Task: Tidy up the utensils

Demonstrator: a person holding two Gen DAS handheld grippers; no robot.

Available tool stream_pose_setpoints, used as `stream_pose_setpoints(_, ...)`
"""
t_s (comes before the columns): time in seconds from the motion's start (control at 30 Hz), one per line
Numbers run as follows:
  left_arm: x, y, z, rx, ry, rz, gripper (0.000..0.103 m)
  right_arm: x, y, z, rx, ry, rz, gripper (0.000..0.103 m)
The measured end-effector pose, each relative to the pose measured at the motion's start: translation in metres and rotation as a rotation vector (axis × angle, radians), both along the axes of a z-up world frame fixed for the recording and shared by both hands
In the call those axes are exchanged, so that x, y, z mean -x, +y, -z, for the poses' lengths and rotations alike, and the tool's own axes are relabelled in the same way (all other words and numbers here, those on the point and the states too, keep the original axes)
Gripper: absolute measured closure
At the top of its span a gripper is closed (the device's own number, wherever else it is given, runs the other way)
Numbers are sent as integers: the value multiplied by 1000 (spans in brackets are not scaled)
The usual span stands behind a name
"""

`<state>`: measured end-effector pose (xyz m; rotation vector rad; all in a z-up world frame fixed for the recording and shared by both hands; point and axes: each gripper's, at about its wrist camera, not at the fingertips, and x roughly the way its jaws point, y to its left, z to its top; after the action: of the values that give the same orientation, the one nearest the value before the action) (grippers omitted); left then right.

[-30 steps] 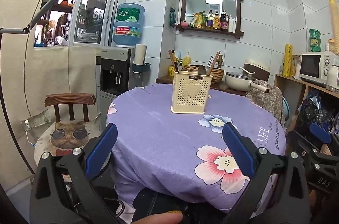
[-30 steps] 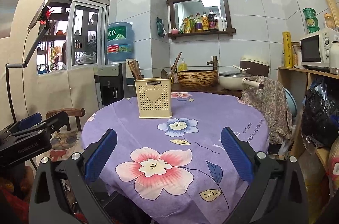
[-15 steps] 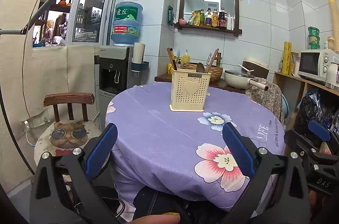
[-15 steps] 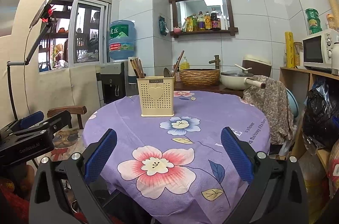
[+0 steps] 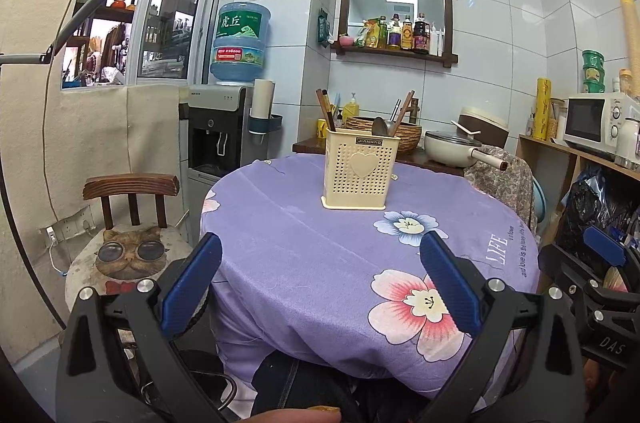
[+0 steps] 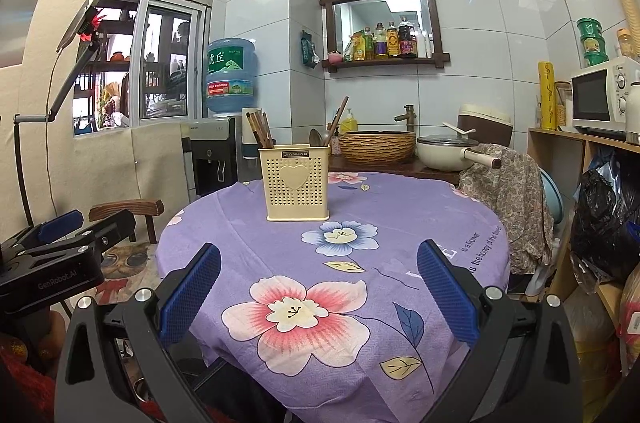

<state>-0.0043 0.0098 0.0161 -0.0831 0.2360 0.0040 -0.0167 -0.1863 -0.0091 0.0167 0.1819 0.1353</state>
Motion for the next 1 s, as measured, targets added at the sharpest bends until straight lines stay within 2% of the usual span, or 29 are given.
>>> stream_pose_setpoints(1.0,-4,4,5,13,30,-7,6,-2,-2,0,5,5,-3,6)
